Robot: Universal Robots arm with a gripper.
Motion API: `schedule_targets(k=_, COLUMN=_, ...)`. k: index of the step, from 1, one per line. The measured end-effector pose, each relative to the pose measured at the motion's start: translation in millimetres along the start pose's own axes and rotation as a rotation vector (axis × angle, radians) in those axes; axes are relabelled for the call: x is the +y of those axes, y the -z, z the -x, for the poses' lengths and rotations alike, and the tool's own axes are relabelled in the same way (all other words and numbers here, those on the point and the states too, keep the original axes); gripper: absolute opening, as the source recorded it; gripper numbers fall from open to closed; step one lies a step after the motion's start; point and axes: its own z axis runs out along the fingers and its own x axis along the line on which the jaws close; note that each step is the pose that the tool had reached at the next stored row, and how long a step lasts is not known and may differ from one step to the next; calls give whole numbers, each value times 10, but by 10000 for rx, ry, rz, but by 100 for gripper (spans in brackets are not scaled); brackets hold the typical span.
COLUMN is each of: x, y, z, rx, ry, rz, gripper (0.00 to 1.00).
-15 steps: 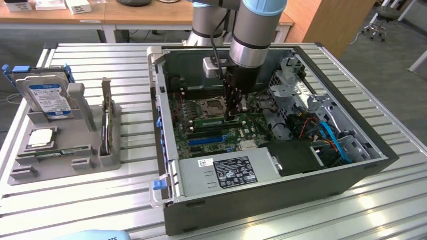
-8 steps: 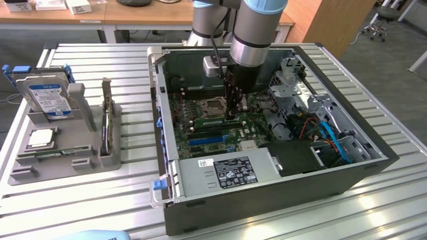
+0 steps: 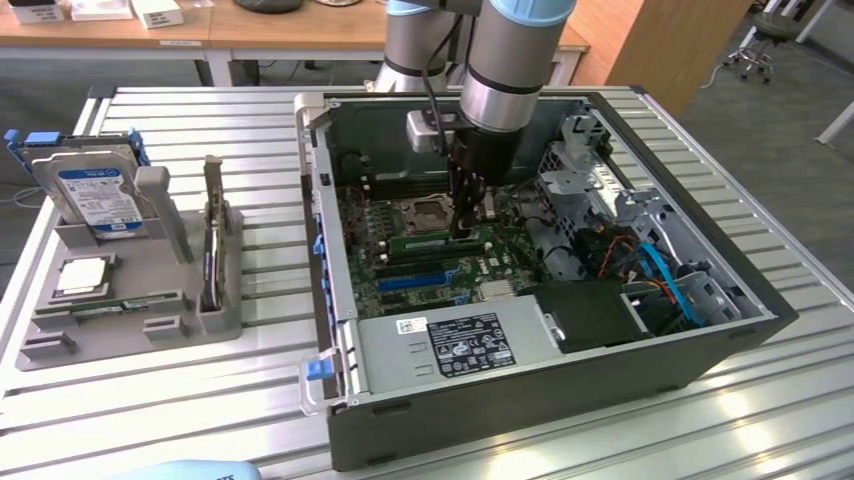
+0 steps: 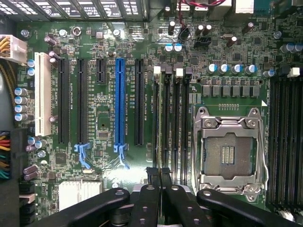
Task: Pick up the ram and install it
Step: 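Insert the ram into the slot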
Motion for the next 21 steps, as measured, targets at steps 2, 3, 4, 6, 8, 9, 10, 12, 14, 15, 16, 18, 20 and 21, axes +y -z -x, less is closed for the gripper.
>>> schedule_targets(k=2, x=0, y=2, z=-5, rx=0, ry=1, rz=0, gripper=12)
schedule_targets(k=3, x=0, y=2, z=-9, rx=-2, ry=2, rz=0, gripper=12)
schedule_targets(k=4, x=0, y=2, z=-12, rx=-3, ry=1, rz=0, gripper=12)
schedule_targets(k=6, x=0, y=2, z=-12, rx=-9, ry=0, rz=0, gripper=12)
schedule_targets(k=8, x=0, y=3, z=-14, rx=-22, ry=1, rz=1, gripper=12)
schedule_targets(k=9, x=0, y=4, z=-14, rx=-53, ry=2, rz=-2, gripper=12)
schedule_targets(k=10, x=0, y=4, z=-14, rx=-98, ry=3, rz=-9, gripper=12)
schedule_targets(k=12, x=0, y=6, z=-14, rx=-175, ry=5, rz=-17, gripper=12)
schedule_targets(k=14, x=0, y=8, z=-15, rx=-240, ry=7, rz=-23, gripper=12)
schedule_targets(k=15, x=0, y=10, z=-15, rx=-258, ry=7, rz=-23, gripper=12)
schedule_targets(k=16, x=0, y=12, z=-16, rx=-271, ry=7, rz=-23, gripper=12)
schedule_targets(k=18, x=0, y=19, z=-18, rx=-288, ry=8, rz=-22, gripper=12)
schedule_targets(k=20, x=0, y=19, z=-18, rx=-299, ry=8, rz=-24, gripper=12)
schedule_targets(k=21, x=0, y=19, z=-18, rx=-299, ry=8, rz=-23, gripper=12)
